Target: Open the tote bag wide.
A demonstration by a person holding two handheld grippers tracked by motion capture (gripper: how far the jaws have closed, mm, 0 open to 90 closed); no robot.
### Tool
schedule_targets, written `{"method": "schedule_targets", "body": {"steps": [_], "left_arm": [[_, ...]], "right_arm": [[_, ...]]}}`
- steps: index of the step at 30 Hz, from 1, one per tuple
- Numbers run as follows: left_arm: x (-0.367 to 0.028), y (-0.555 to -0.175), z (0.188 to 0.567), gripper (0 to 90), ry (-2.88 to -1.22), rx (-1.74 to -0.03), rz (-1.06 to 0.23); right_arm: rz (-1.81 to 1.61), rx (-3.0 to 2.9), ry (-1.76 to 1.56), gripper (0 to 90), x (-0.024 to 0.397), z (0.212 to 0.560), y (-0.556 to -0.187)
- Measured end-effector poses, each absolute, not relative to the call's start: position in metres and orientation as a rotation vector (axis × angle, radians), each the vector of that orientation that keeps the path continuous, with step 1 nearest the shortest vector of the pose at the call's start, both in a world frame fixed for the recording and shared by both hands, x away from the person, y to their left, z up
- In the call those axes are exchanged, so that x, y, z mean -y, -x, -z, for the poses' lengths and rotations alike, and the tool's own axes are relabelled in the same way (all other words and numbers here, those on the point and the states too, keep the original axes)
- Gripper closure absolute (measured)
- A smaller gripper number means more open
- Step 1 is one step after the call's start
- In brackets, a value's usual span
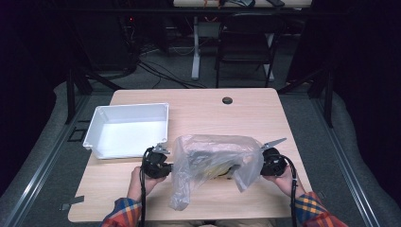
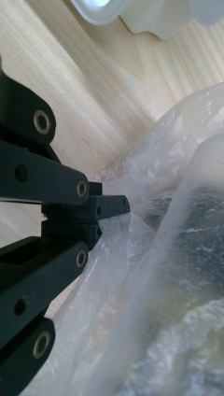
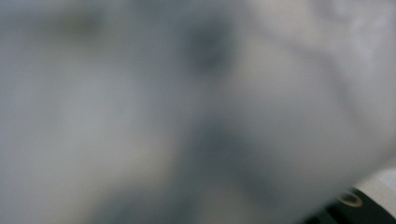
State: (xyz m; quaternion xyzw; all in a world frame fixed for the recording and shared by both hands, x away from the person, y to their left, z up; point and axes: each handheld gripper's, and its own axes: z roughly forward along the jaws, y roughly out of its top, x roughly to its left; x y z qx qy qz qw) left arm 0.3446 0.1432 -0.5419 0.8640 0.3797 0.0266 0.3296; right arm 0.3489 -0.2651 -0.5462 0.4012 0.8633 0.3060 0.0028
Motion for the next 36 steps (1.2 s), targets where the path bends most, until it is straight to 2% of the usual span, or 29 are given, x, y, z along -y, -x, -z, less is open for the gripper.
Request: {"method": "schedule_targets", "body": {"steps": [11,14,20,31,36], "left_arm": [[-0.141,-0.351,0.549,89.8,-2.274,-1.052,-0.088],[-0.142,-0.354,0.55,89.8,-2.276,-1.064,-0.087],[-0.143,-0.353,0.55,89.7,-2.265,-1.064,-0.107],[-0.143,-0.352,0.548,89.4,-2.26,-1.066,-0.113],[-0.143,-0.353,0.549,89.3,-2.264,-1.066,-0.116]], "right_arm": [[-0.915,-2.637,-1.331,87.2,0.267,0.553,-0.363],[-0.901,-2.626,-1.339,82.8,0.268,0.555,-0.365],[-0.902,-2.604,-1.27,66.8,0.278,0.541,-0.357],[-0.933,-2.491,-1.237,53.3,0.304,0.509,-0.345],[-1.091,-2.402,-1.226,44.8,0.31,0.49,-0.338]]}}
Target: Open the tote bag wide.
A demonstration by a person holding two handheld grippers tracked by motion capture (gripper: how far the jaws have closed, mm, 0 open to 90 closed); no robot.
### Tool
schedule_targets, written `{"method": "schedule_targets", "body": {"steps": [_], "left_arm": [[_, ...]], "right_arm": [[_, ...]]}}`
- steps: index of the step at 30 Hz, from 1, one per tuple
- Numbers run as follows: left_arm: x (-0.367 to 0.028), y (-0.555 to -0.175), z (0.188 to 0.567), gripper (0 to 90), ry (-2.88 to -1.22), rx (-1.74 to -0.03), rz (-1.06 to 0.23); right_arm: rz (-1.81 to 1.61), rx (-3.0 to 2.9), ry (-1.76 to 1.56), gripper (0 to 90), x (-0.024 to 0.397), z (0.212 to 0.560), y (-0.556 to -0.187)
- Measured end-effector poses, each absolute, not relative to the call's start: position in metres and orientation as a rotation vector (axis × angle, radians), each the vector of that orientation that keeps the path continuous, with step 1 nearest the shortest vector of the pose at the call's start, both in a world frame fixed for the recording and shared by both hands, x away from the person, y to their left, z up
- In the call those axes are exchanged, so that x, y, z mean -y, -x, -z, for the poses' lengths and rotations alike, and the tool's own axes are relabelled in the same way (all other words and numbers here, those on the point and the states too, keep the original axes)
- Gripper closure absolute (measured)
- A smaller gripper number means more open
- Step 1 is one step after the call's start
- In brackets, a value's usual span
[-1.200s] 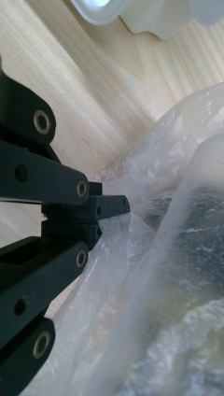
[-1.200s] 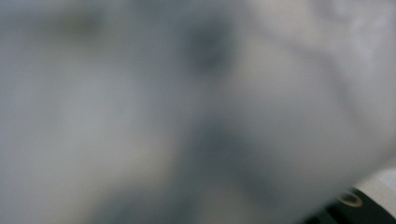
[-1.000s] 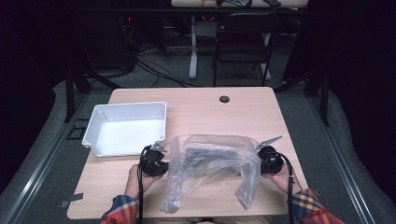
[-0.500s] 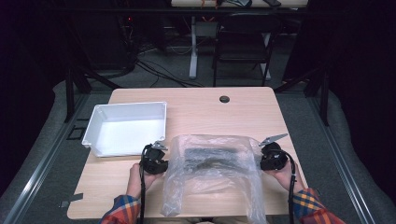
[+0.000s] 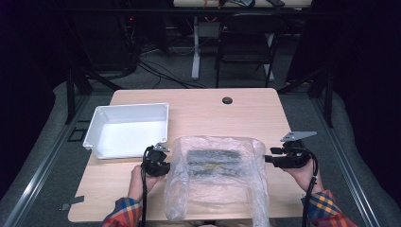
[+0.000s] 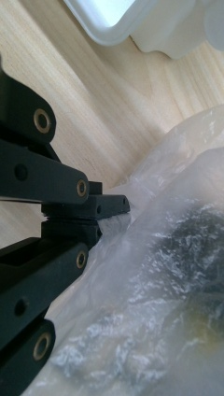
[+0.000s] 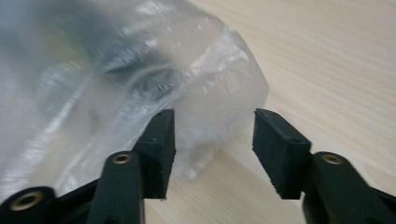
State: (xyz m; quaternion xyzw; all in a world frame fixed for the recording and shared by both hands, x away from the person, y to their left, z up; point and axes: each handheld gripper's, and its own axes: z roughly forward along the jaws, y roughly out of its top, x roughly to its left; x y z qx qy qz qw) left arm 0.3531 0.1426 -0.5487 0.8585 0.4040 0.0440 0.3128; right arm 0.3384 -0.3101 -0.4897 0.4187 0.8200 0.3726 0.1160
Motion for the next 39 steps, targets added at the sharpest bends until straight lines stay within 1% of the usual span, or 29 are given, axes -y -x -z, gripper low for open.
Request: {"method": "schedule_targets", "body": {"steps": [2,5,6,9,11,13,14,15,16,18,20,22,24,31,36,39], "left_arm": [[-0.142,-0.353,0.549,89.3,-2.267,-1.066,-0.113],[-0.142,-0.353,0.549,89.2,-2.267,-1.067,-0.113],[-0.142,-0.353,0.548,89.2,-2.266,-1.068,-0.115],[-0.142,-0.353,0.548,89.1,-2.266,-1.069,-0.117],[-0.142,-0.354,0.548,89.0,-2.264,-1.073,-0.115],[-0.142,-0.354,0.548,88.9,-2.267,-1.074,-0.11],[-0.142,-0.354,0.548,88.9,-2.271,-1.069,-0.111],[-0.141,-0.354,0.548,88.8,-2.271,-1.068,-0.111],[-0.141,-0.354,0.548,88.6,-2.27,-1.068,-0.112],[-0.141,-0.354,0.549,88.5,-2.268,-1.07,-0.109],[-0.141,-0.355,0.549,88.4,-2.265,-1.074,-0.108],[-0.142,-0.355,0.549,88.1,-2.267,-1.073,-0.108],[-0.142,-0.356,0.55,87.5,-2.268,-1.074,-0.111],[-0.141,-0.356,0.55,85.8,-2.258,-1.093,-0.11],[-0.139,-0.357,0.551,88.8,-2.278,-1.084,-0.121],[-0.135,-0.357,0.552,89.2,-2.308,-1.078,-0.138]], "right_arm": [[-1.197,-2.4,-1.193,39.2,0.305,0.485,-0.336],[-1.262,-2.442,-1.137,29.4,0.289,0.484,-0.334],[-1.265,-2.456,-1.122,28.4,0.285,0.484,-0.334],[-1.31,-2.457,-1.109,28.7,0.277,0.484,-0.333],[-1.282,-2.502,-1.113,30.0,0.272,0.487,-0.333],[-1.226,-2.539,-1.11,33.0,0.266,0.493,-0.334],[-1.2,-2.555,-1.111,38.9,0.263,0.497,-0.335],[-1.165,-2.564,-1.113,49.2,0.259,0.501,-0.337],[-1.134,-2.568,-1.114,54.8,0.257,0.504,-0.338],[-1.085,-2.564,-1.135,69.7,0.252,0.51,-0.343],[-1.072,-2.539,-1.147,80.3,0.252,0.514,-0.349],[-1.054,-2.515,-1.148,87.9,0.251,0.517,-0.353],[-1.037,-2.5,-1.144,89.4,0.25,0.518,-0.356],[-0.965,-2.426,-1.134,90.0,0.244,0.524,-0.369],[-0.916,-2.385,-1.143,90.0,0.239,0.532,-0.386],[-0.853,-2.377,-1.156,90.0,0.237,0.541,-0.395]]}}
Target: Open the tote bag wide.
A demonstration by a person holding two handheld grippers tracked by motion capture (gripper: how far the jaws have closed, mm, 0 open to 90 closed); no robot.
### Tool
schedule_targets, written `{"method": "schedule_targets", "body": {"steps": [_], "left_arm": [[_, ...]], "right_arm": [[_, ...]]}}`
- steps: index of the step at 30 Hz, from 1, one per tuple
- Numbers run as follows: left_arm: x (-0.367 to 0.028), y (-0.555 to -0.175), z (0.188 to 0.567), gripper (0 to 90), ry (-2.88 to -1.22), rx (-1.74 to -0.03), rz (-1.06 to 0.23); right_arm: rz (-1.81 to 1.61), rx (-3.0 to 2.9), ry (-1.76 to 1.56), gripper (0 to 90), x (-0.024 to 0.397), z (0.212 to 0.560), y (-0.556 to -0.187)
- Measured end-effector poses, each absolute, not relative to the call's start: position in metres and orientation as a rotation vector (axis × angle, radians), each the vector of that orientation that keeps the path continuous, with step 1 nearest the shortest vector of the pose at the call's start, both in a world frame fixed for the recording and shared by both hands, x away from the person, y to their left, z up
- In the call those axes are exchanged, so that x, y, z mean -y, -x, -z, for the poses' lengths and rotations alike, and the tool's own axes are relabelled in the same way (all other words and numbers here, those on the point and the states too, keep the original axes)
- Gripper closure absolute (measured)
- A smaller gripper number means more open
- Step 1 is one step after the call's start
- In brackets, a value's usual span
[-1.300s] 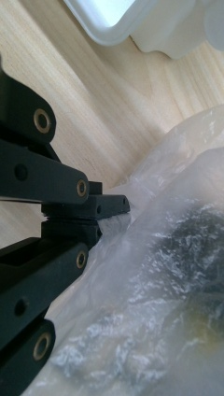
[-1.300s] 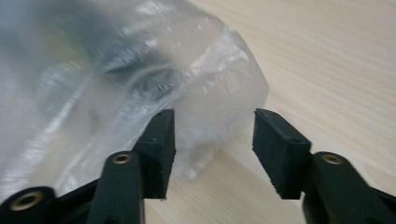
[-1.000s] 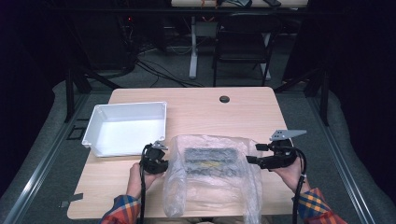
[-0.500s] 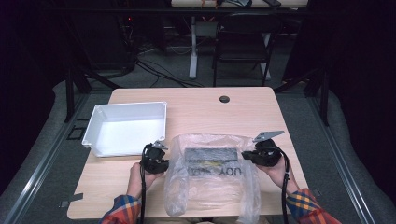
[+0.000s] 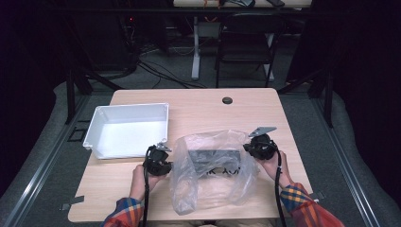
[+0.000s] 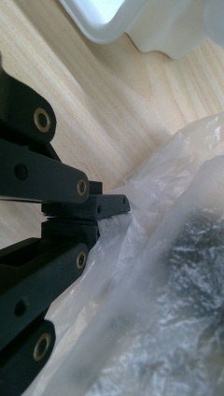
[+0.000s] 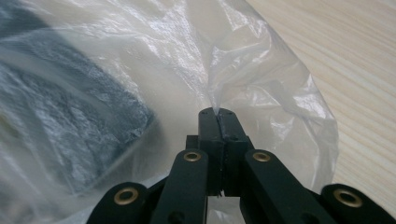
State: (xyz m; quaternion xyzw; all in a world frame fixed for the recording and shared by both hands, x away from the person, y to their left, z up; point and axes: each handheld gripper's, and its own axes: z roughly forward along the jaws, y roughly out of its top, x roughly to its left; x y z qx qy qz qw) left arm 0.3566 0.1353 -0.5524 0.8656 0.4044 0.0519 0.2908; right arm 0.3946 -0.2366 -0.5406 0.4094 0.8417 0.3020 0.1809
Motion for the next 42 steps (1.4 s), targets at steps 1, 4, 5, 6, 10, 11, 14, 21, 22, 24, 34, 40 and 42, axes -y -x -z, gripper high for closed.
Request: {"method": "schedule_targets", "body": {"steps": [1,4,5,6,10,11,14,21,22,24,34,40,42], "left_arm": [[-0.135,-0.357,0.553,89.2,-2.318,-1.075,-0.14],[-0.133,-0.357,0.554,89.0,-2.328,-1.078,-0.145],[-0.133,-0.357,0.553,89.0,-2.328,-1.078,-0.144],[-0.134,-0.357,0.553,87.9,-2.329,-1.076,-0.143],[-0.14,-0.356,0.544,67.5,-2.291,-1.1,-0.116],[-0.143,-0.354,0.538,64.1,-2.27,-1.11,-0.124],[-0.148,-0.348,0.528,50.2,-2.259,-1.122,-0.123],[-0.158,-0.34,0.52,41.2,-2.309,-1.162,-0.169],[-0.161,-0.34,0.52,40.4,-2.303,-1.167,-0.18],[-0.167,-0.339,0.517,33.7,-2.286,-1.176,-0.201],[-0.169,-0.329,0.488,23.3,-2.065,-1.02,-0.144],[-0.127,-0.329,0.499,25.9,-2.173,-0.932,-0.099],[-0.121,-0.334,0.508,35.5,-2.214,-0.941,-0.097]], "right_arm": [[-0.82,-2.381,-1.163,90.0,0.237,0.543,-0.397],[-0.768,-2.397,-1.194,90.0,0.239,0.549,-0.402],[-0.756,-2.398,-1.194,90.0,0.24,0.55,-0.402],[-0.758,-2.401,-1.202,89.9,0.242,0.55,-0.402],[-0.804,-2.406,-1.219,89.8,0.246,0.545,-0.398],[-0.814,-2.412,-1.219,89.7,0.247,0.544,-0.397],[-0.831,-2.411,-1.217,89.7,0.248,0.541,-0.392],[-0.849,-2.413,-1.23,89.8,0.252,0.54,-0.389],[-0.847,-2.41,-1.227,89.8,0.252,0.539,-0.389],[-0.854,-2.403,-1.232,89.8,0.252,0.538,-0.388],[-0.86,-2.402,-1.215,89.8,0.251,0.536,-0.386],[-0.869,-2.404,-1.208,89.8,0.248,0.536,-0.385],[-0.866,-2.405,-1.204,89.8,0.248,0.536,-0.385]]}}
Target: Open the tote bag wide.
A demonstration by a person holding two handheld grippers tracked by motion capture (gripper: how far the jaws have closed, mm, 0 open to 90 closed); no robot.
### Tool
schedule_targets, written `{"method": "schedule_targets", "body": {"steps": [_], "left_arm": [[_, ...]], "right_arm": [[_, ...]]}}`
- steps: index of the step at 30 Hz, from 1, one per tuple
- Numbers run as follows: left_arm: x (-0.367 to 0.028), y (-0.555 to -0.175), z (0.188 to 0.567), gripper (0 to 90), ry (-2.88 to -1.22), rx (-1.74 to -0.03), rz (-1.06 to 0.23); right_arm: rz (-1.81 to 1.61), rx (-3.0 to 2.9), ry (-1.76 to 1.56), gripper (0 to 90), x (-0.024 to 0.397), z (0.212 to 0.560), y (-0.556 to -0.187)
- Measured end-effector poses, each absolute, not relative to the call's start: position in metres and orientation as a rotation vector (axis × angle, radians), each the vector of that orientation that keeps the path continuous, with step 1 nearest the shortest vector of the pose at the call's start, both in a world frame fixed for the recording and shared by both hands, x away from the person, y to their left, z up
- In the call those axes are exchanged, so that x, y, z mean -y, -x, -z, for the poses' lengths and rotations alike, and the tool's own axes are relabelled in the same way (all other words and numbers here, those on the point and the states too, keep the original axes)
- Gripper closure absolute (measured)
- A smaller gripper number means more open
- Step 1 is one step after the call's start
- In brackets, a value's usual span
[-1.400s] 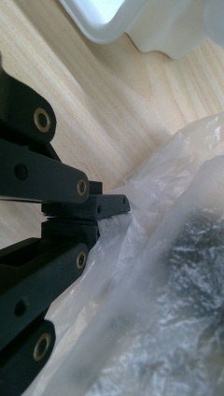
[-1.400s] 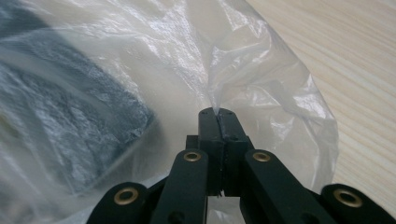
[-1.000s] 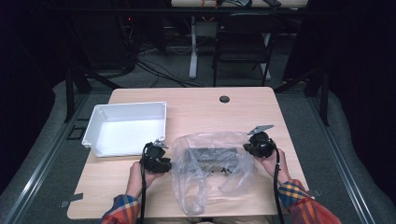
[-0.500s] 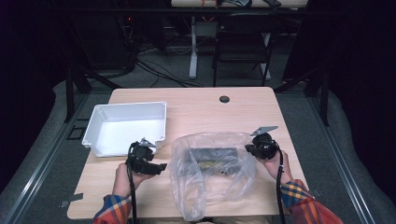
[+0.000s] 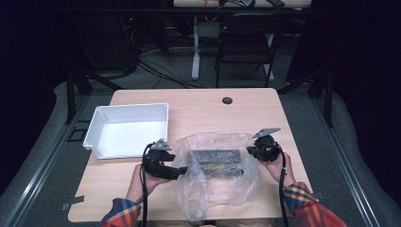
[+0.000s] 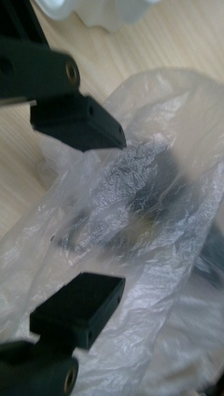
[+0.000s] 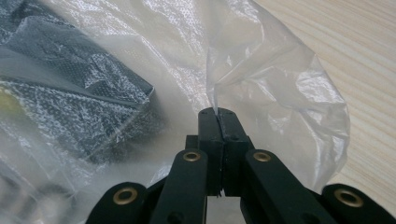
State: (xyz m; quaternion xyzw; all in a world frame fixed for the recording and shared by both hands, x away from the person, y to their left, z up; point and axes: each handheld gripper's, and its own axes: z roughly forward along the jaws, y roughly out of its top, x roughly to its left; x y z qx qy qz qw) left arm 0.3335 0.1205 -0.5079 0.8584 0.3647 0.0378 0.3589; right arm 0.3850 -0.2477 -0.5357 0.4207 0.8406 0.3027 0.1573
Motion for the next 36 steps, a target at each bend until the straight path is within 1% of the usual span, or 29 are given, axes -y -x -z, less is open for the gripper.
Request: {"method": "schedule_targets", "body": {"steps": [4,5,6,7,9,12,14,15,20,26,29,33,36], "left_arm": [[-0.115,-0.344,0.523,60.1,-2.251,-0.968,-0.092],[-0.114,-0.346,0.526,69.9,-2.255,-0.971,-0.092],[-0.113,-0.347,0.529,74.3,-2.259,-0.968,-0.089],[-0.114,-0.348,0.531,80.8,-2.255,-0.971,-0.094],[-0.113,-0.349,0.533,88.4,-2.265,-0.974,-0.111],[-0.114,-0.35,0.531,89.8,-2.251,-0.995,-0.166],[-0.118,-0.352,0.527,90.0,-2.21,-1.005,-0.184],[-0.121,-0.353,0.526,90.0,-2.176,-1.008,-0.157],[-0.125,-0.362,0.521,90.0,-2.13,-1.083,-0.232],[-0.116,-0.374,0.538,90.0,-2.212,-1.161,-0.299],[-0.109,-0.376,0.546,90.0,-2.265,-1.164,-0.299],[-0.104,-0.374,0.549,90.0,-2.352,-1.147,-0.349],[-0.105,-0.373,0.549,90.0,-2.367,-1.149,-0.35]], "right_arm": [[-0.878,-2.412,-1.196,89.8,0.247,0.536,-0.386],[-0.881,-2.413,-1.194,89.8,0.247,0.536,-0.386],[-0.885,-2.413,-1.189,89.8,0.247,0.536,-0.387],[-0.89,-2.408,-1.191,89.8,0.246,0.536,-0.387],[-0.895,-2.409,-1.193,89.8,0.246,0.536,-0.388],[-0.903,-2.403,-1.185,89.8,0.247,0.534,-0.389],[-0.912,-2.392,-1.186,89.8,0.248,0.532,-0.391],[-0.923,-2.385,-1.186,89.8,0.248,0.531,-0.392],[-0.945,-2.349,-1.204,89.6,0.249,0.527,-0.399],[-0.785,-2.377,-1.179,89.4,0.242,0.545,-0.406],[-0.691,-2.393,-1.155,89.2,0.239,0.554,-0.408],[-0.616,-2.381,-1.136,87.8,0.241,0.556,-0.407],[-0.615,-2.366,-1.157,84.5,0.246,0.555,-0.407]]}}
